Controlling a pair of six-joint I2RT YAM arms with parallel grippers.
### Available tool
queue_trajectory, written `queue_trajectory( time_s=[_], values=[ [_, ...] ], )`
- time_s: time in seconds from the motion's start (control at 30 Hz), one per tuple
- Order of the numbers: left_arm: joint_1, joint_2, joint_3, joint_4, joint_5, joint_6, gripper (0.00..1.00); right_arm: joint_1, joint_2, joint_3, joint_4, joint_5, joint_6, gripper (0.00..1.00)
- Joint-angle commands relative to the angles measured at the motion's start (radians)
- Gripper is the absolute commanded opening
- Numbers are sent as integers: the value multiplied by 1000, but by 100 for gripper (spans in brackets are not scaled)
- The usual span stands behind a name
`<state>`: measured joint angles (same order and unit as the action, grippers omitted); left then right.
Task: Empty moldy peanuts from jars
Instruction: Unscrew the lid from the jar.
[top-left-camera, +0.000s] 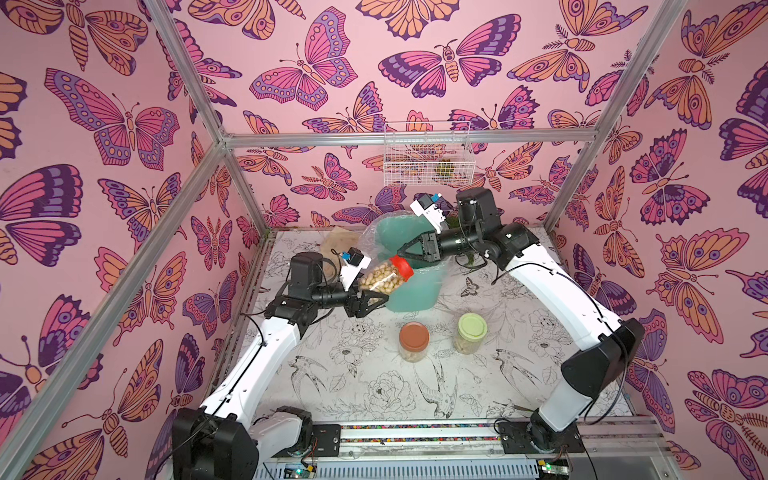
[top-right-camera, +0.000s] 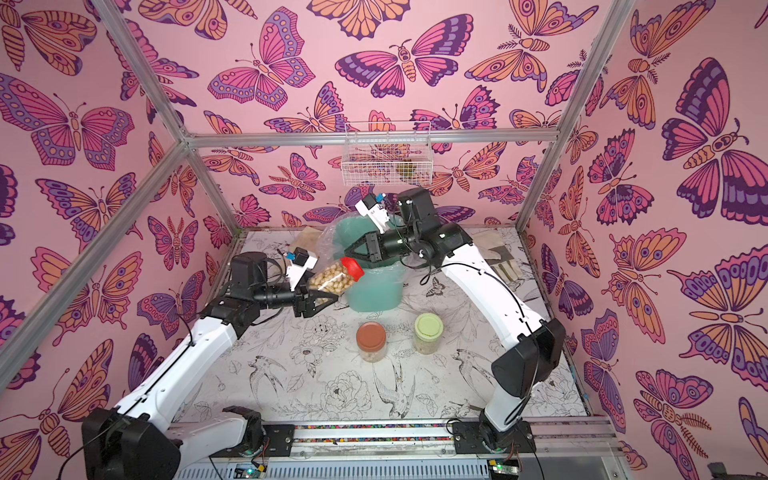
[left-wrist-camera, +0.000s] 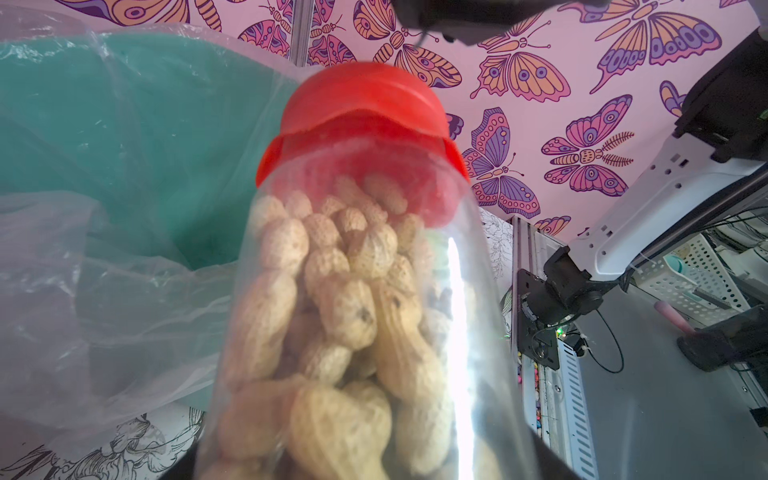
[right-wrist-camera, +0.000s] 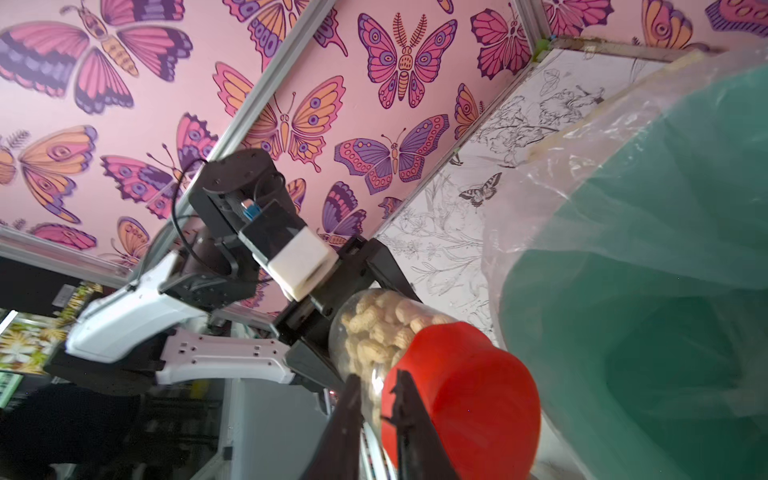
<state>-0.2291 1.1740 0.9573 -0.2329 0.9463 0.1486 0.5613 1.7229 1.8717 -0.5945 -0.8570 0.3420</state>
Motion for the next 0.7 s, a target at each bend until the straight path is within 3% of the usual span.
queue_trajectory(
  time_s=[0.0,0.1,0.2,0.4,0.67],
  values=[
    [2,-12,-7,27,22,3,0,-28,1,28,-27,-20,26,48],
    [2,-15,-4,36,13,3,0,-44,-31,-6,-15,44,103,82],
    [3,-25,1,58,5,-10,0,-46,-72,-74,15,71,185,97],
    [5,-32,8,157,16,-75,0,-31,-143,-247,159,74,362,99],
    [5,-25,1,159,31,-83,0,10,-118,-241,233,80,417,99]
  ],
)
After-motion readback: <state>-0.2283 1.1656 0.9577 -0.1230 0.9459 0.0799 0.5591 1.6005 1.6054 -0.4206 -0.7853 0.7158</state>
